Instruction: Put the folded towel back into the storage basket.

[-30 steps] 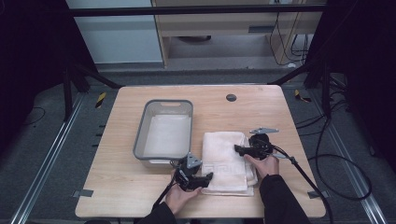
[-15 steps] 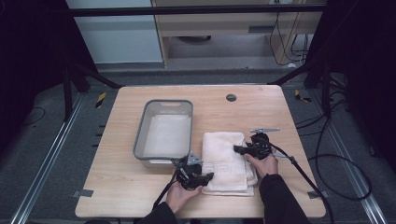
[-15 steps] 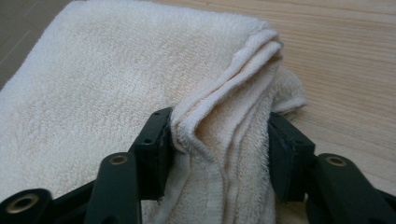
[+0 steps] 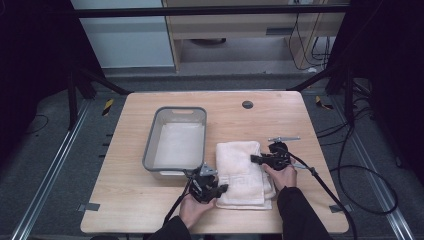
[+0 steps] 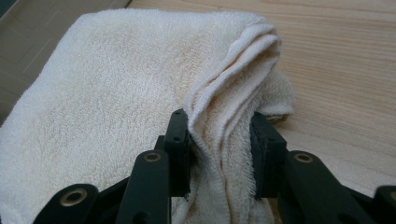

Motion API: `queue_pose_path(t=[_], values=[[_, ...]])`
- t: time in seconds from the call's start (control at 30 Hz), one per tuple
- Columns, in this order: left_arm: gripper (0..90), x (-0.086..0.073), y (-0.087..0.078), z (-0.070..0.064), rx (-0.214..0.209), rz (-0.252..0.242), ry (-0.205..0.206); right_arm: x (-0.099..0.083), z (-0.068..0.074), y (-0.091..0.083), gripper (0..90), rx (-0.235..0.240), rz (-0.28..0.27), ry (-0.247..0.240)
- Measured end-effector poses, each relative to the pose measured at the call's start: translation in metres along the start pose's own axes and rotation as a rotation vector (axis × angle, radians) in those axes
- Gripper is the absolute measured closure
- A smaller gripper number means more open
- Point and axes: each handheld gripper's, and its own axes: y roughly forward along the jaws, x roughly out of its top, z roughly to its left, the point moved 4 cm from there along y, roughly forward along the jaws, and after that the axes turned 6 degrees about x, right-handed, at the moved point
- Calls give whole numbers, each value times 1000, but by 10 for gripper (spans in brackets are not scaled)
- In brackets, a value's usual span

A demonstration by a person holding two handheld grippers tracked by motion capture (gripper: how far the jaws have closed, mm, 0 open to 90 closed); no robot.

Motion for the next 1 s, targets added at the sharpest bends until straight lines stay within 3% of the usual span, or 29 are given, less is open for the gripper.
queue_pose_path(t=[0.27, 0.47, 0.6, 1.0], values=[[762, 2, -8, 1, -25, -24, -8, 5, 8, -9, 664, -6, -25, -47], [763, 7, -18, -2, -27, -65, 24, 10, 16, -21, 664, 8, -62, -67], [763, 9, -25, -3, -19, -70, 26, 12, 21, -29, 663, 13, -87, -82], [764, 25, -50, -10, -15, -147, 58, 23, 36, -58, 663, 26, -178, -118]])
